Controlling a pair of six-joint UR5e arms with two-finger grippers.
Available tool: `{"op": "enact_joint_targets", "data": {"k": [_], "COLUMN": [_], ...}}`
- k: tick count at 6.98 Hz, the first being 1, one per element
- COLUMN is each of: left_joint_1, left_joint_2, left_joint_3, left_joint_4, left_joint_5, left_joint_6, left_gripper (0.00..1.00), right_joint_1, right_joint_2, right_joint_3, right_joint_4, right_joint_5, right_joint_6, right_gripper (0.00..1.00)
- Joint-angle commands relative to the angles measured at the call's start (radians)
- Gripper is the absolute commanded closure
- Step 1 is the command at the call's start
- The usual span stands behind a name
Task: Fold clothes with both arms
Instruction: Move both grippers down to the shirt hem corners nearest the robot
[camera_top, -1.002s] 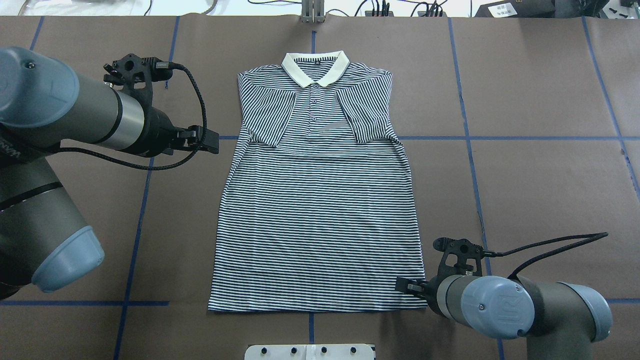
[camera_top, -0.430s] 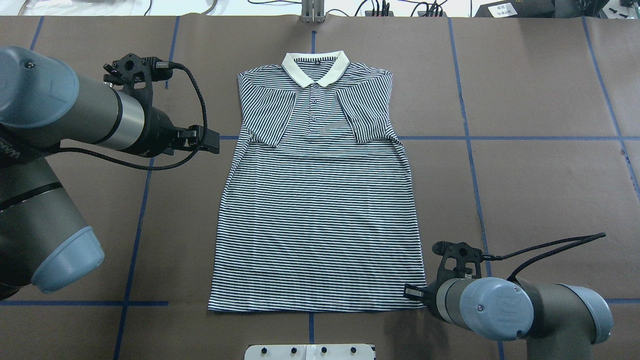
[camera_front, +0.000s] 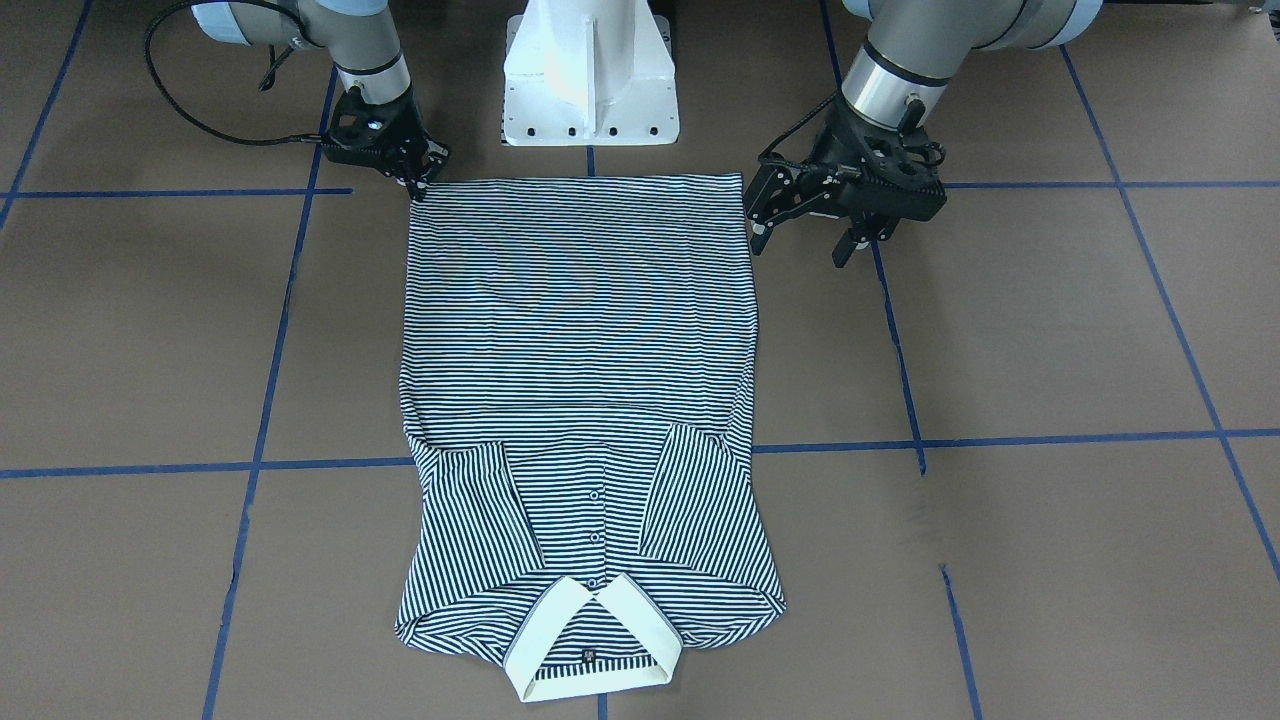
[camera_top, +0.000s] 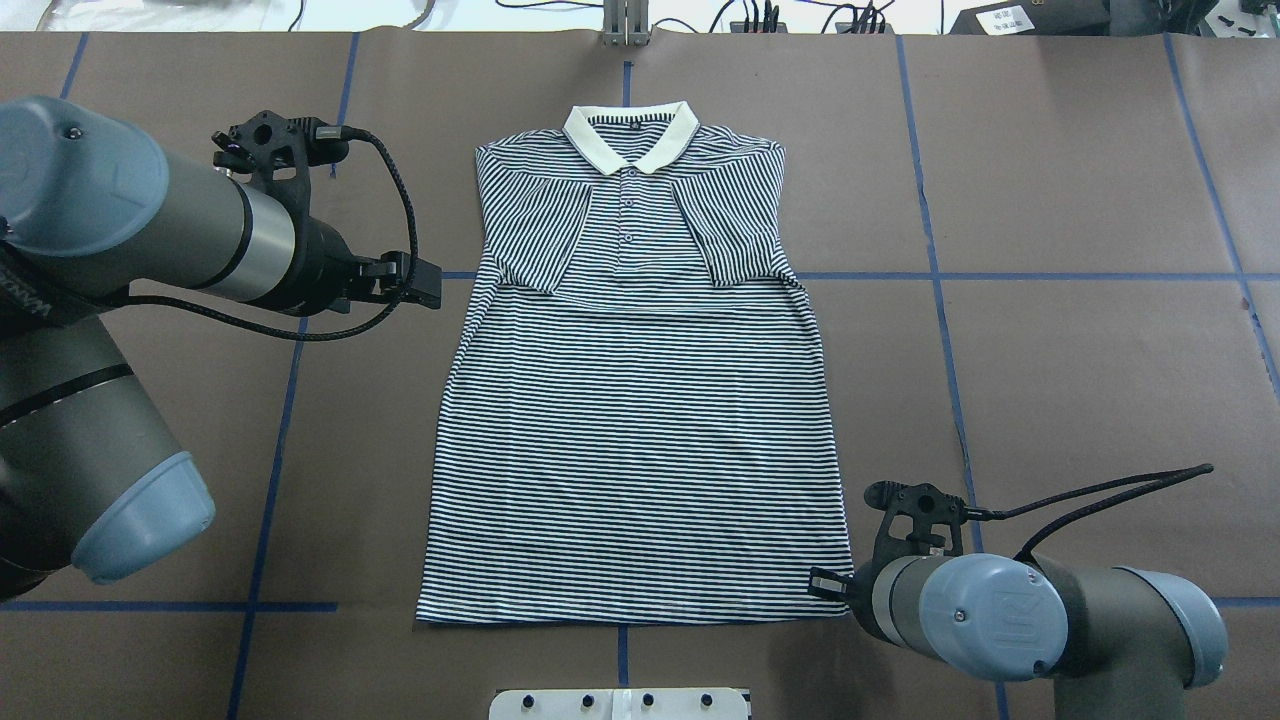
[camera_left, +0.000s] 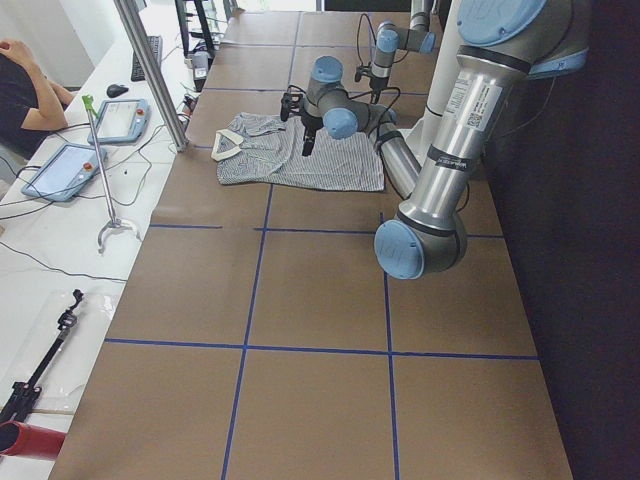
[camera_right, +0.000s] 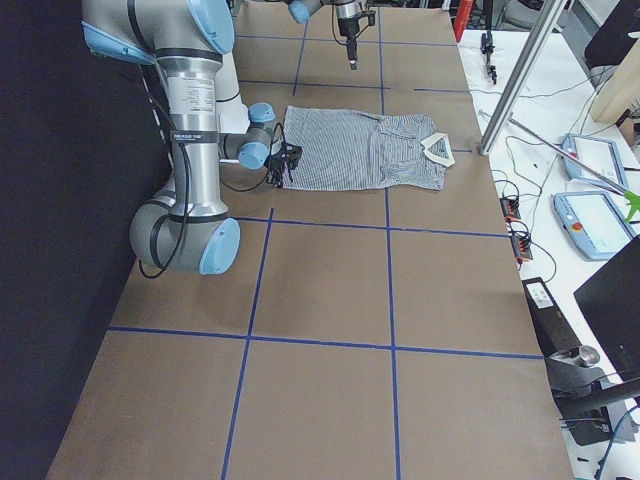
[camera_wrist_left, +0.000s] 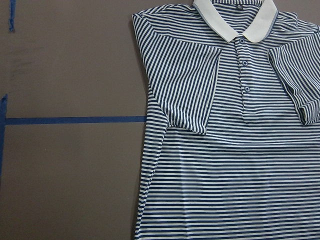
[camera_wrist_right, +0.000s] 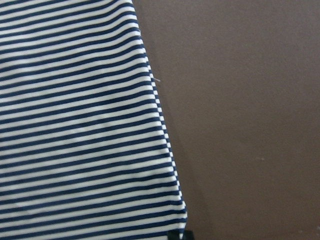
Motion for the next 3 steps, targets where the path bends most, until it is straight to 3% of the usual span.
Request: {"op": "enact_joint_targets", "data": {"k": [1,2,3], "left_joint_1": [0.092,0.210,0.357], "left_joint_2": [0.011,0.048,0.068], "left_joint_3": [0.002,-0.007,0.001], "left_joint_4": [0.000,0.000,0.001], "left_joint_5": [0.018,0.103,0.245], "left_joint_6": [-0.265,-0.431,-0.578], "left_gripper": [0.00,0.00,0.00], "right_joint_1": [0.005,0.008,0.011], "right_joint_2": [-0.005,-0.002,0.006], "right_joint_3": [0.039,0.058,0.064], "right_joint_4": [-0.003,-0.002,-0.002], "right_joint_5": [0.002,0.005,0.005], "right_joint_6": [0.000,-0.001,-0.002], "right_gripper": [1.00,1.00,1.00]}}
